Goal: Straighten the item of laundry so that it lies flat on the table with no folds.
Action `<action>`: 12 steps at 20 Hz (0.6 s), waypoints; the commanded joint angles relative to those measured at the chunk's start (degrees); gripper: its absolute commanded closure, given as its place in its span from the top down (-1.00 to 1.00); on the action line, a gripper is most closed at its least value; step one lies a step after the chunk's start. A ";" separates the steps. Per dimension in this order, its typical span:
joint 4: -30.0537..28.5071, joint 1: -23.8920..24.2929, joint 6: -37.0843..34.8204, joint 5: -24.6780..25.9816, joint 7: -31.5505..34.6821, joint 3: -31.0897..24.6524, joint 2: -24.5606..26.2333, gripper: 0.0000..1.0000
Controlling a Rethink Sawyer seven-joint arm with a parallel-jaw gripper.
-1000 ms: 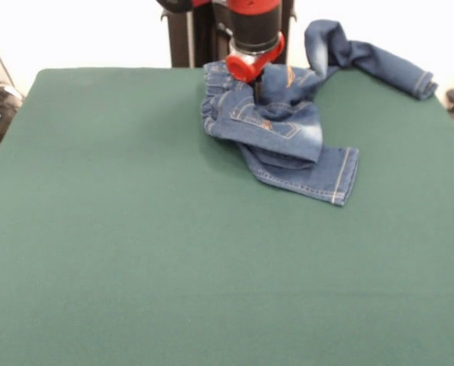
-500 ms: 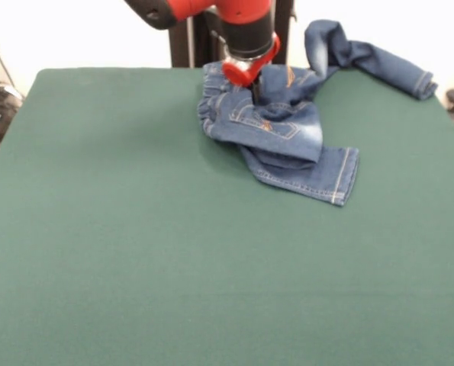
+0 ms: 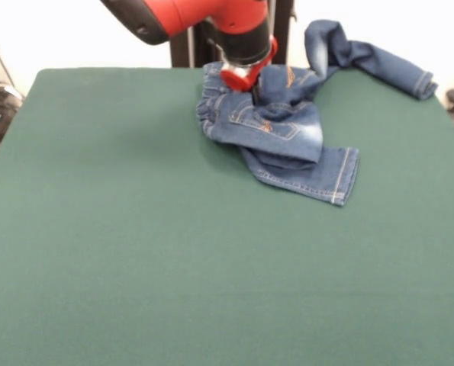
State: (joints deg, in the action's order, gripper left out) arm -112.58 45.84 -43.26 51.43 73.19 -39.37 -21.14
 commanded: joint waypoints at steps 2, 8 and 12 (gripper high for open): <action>19.31 -0.45 3.16 7.16 -22.27 -4.73 6.58 -1.00; 20.07 -1.10 0.43 8.30 -22.68 -5.84 5.14 -1.00; 21.14 -1.15 -1.54 8.59 -24.71 -6.97 5.12 -1.00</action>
State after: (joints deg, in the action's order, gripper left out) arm -108.06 46.18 -51.77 51.44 67.89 -42.65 -18.44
